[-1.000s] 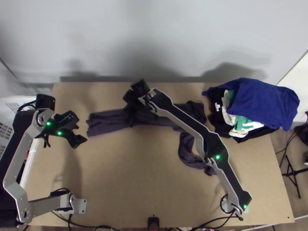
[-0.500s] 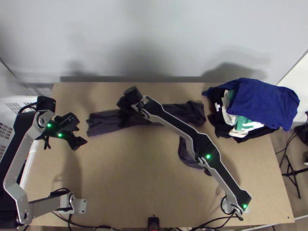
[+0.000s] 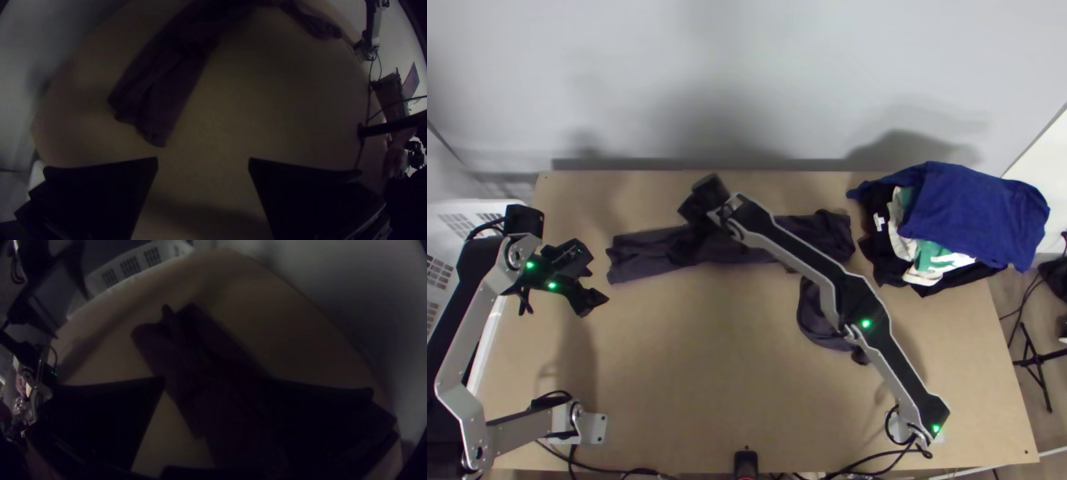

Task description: Fold the t-shirt

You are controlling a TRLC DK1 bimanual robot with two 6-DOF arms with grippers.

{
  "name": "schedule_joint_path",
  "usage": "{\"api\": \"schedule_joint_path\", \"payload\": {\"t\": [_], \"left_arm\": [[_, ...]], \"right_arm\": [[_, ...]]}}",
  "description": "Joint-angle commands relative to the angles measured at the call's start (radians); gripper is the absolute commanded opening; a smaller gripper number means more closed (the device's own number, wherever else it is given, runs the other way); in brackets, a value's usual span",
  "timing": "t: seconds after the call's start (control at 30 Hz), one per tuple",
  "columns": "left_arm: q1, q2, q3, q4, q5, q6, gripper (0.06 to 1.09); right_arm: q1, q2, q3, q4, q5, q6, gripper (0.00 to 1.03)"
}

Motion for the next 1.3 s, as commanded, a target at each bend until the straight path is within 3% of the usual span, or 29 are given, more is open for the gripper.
{"api": "schedule_joint_path", "payload": {"t": [0.0,0.2,0.33,0.57,0.83,1.27], "left_arm": [[0.010,-0.015,-0.015,0.002,0.000,0.014,1.05],[-0.016,-0.035,-0.016,0.002,0.000,0.004,1.05],[-0.028,-0.032,-0.003,0.002,0.001,0.002,1.05],[-0.044,-0.017,0.007,0.019,0.001,0.001,1.05],[-0.061,0.006,0.028,0.030,0.000,-0.007,1.05],[-0.082,0.008,0.033,0.031,-0.025,-0.029,1.05]], "right_arm": [[-0.034,-0.091,-0.012,-0.079,-0.009,-0.009,1.00],[-0.109,-0.254,-0.178,-0.292,-0.017,-0.017,0.99],[-0.172,-0.470,-0.433,-0.315,-0.019,-0.021,0.99],[-0.266,-0.798,-0.885,-0.364,-0.017,-0.141,0.99],[-0.353,-1.062,-1.214,-0.459,-0.017,-0.241,0.99],[-0.533,-1.232,-1.402,-0.654,0.004,-0.523,0.99]]}}
